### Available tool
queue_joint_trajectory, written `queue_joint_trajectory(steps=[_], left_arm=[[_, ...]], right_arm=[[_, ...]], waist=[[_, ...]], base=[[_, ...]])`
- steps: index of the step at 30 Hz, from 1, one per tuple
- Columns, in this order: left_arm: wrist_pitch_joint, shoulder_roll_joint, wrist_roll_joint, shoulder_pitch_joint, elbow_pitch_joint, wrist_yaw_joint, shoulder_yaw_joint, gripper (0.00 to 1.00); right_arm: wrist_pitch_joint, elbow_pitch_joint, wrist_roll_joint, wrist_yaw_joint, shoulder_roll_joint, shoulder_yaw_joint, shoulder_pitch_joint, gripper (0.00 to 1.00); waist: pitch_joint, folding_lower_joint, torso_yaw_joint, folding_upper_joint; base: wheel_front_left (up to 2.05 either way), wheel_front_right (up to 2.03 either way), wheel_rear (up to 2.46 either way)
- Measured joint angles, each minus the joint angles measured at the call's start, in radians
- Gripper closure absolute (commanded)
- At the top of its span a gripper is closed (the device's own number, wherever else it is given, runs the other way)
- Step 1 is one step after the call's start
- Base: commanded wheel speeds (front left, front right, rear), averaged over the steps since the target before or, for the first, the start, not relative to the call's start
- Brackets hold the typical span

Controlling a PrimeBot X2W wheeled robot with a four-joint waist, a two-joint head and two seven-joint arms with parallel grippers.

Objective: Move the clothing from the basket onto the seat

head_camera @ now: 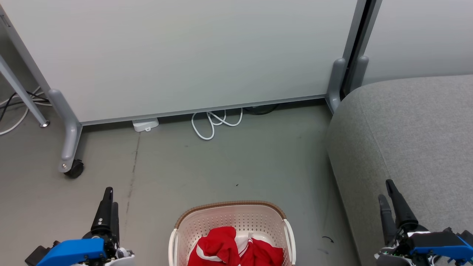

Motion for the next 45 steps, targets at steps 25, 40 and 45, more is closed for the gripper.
queue_joint_trajectory(steps=[25, 40, 45], left_arm=[[-0.103, 0.001, 0.499, 0.000, -0.019, 0.031, -0.067, 0.00], [-0.153, 0.006, 0.764, -0.003, -0.028, 0.034, -0.102, 0.00], [-0.168, 0.008, 0.839, -0.004, -0.026, 0.035, -0.116, 0.00]], right_arm=[[-0.102, -0.008, -0.515, 0.000, -0.001, 0.047, -0.003, 0.00], [-0.151, -0.009, -0.759, 0.000, -0.002, 0.067, -0.004, 0.00], [-0.164, -0.012, -0.825, 0.000, -0.002, 0.072, -0.004, 0.00]], waist=[[0.005, 0.0000, 0.001, 0.0000], [0.010, 0.0000, 0.005, 0.0000], [0.010, 0.0000, 0.005, 0.0000]], base=[[0.00, 0.00, 0.00], [0.00, 0.00, 0.00], [0.00, 0.00, 0.00]])
